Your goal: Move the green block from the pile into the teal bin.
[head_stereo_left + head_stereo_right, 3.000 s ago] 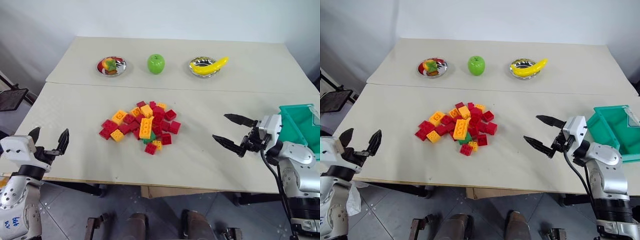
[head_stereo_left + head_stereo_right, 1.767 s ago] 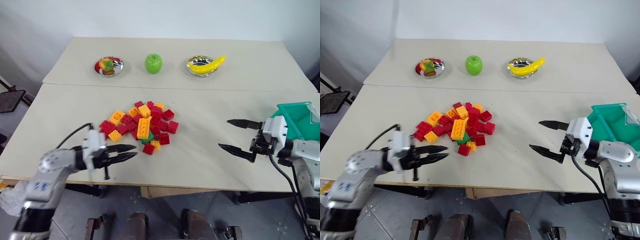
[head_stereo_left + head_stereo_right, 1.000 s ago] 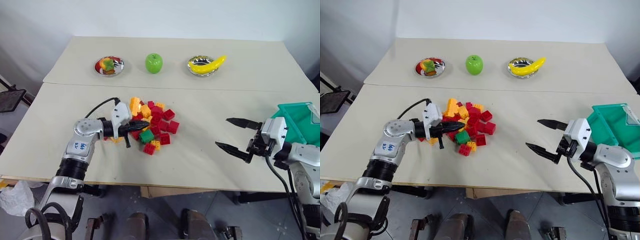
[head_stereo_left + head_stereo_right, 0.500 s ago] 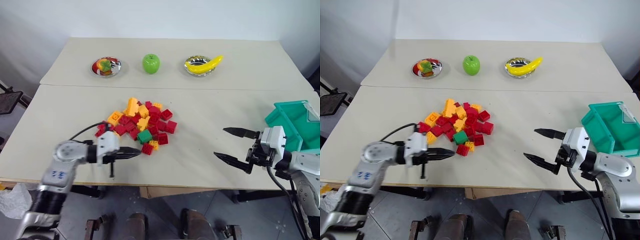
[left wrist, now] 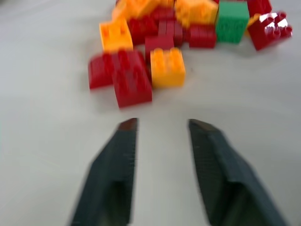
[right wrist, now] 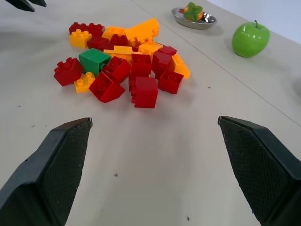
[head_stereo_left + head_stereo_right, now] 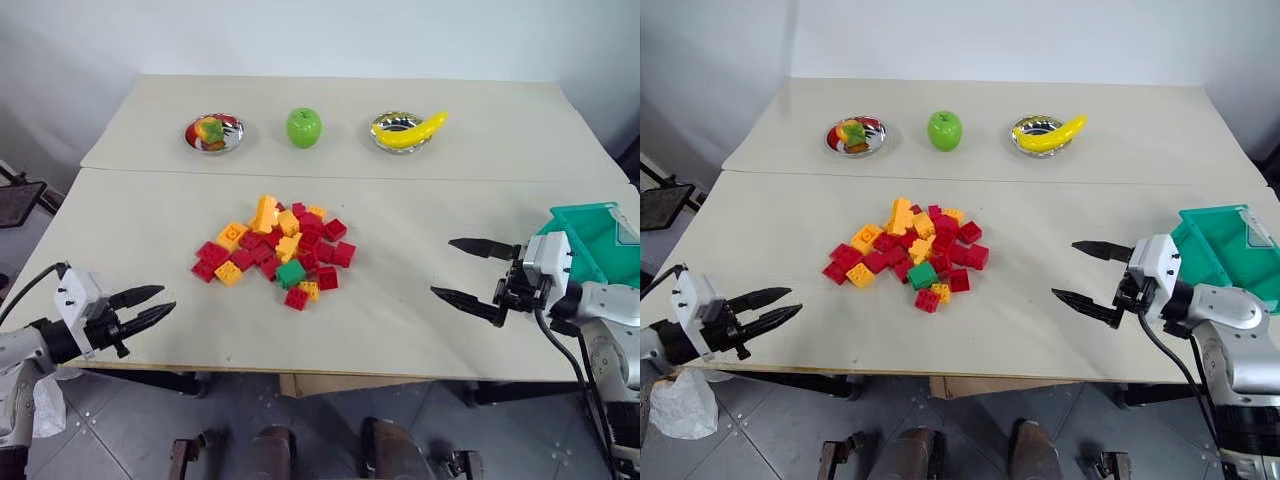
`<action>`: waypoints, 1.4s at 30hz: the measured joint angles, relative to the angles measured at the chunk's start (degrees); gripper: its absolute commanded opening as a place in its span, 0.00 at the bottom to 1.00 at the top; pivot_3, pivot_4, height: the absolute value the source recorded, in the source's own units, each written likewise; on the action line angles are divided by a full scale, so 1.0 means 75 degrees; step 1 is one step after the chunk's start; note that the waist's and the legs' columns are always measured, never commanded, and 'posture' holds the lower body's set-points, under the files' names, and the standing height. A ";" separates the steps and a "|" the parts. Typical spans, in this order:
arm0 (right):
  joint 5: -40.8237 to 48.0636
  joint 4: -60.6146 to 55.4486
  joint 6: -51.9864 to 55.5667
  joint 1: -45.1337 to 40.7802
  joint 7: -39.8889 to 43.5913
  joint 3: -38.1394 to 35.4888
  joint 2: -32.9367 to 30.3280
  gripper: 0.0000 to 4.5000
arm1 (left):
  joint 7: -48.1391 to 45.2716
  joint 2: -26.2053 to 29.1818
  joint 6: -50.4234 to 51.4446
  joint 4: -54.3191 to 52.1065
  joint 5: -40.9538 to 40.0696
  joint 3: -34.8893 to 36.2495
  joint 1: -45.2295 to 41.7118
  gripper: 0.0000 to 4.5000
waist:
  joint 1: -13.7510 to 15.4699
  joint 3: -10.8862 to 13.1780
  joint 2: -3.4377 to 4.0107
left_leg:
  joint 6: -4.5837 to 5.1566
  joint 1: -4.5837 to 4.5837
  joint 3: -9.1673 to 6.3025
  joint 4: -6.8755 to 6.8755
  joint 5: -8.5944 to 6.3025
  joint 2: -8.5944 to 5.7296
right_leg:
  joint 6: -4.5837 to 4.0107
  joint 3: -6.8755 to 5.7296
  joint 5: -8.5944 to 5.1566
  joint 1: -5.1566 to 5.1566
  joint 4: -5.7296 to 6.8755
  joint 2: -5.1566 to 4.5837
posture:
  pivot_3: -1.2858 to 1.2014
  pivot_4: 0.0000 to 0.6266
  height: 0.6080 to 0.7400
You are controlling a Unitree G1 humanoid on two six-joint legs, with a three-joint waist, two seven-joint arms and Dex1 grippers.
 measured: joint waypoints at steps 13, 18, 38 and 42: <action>-0.0222 0.0151 -0.0275 -0.0219 -0.0205 0.0076 0.0157 1.00 | 0.1756 -0.1126 0.1932 -0.1816 0.0483 -0.2876 -0.2020 0.79 | -0.0029 -0.0001 0.0001 | 0.0005 0.0006 0.0023 0.0016 -0.0008 -0.0003 | 0.0009 0.0034 0.0005 -0.0001 0.0011 0.0011 | 0.52 0.24 1.00; -0.0215 -0.0248 -0.0218 0.0067 -0.0413 0.0039 0.0157 1.00 | 0.2055 -0.1250 0.1878 -0.1162 0.1032 -0.3318 -0.2572 0.61 | -0.0015 -0.0001 0.0002 | 0.0007 0.0006 0.0032 0.0015 -0.0010 -0.0004 | 0.0011 0.0039 0.0006 -0.0002 0.0004 0.0012 | 0.52 0.24 1.00; -0.0126 -0.0621 -0.0201 0.0467 -0.0839 -0.0128 0.0157 1.00 | 0.2410 -0.2415 0.1669 -0.0458 0.1877 -0.4429 -0.3438 1.00 | 0.0022 -0.0001 0.0001 | 0.0009 0.0006 0.0033 0.0025 -0.0010 -0.0007 | 0.0016 0.0047 0.0009 -0.0001 0.0005 0.0013 | 0.52 0.24 1.00; -0.0123 -0.0715 -0.0181 0.0466 -0.0932 -0.0128 0.0157 1.00 | 0.2494 -0.2482 0.1629 -0.0418 0.1969 -0.4481 -0.3476 0.91 | 0.0022 -0.0001 0.0001 | 0.0009 0.0006 0.0034 0.0026 -0.0011 -0.0006 | 0.0016 0.0048 0.0009 0.0000 0.0006 0.0012 | 0.52 0.24 1.00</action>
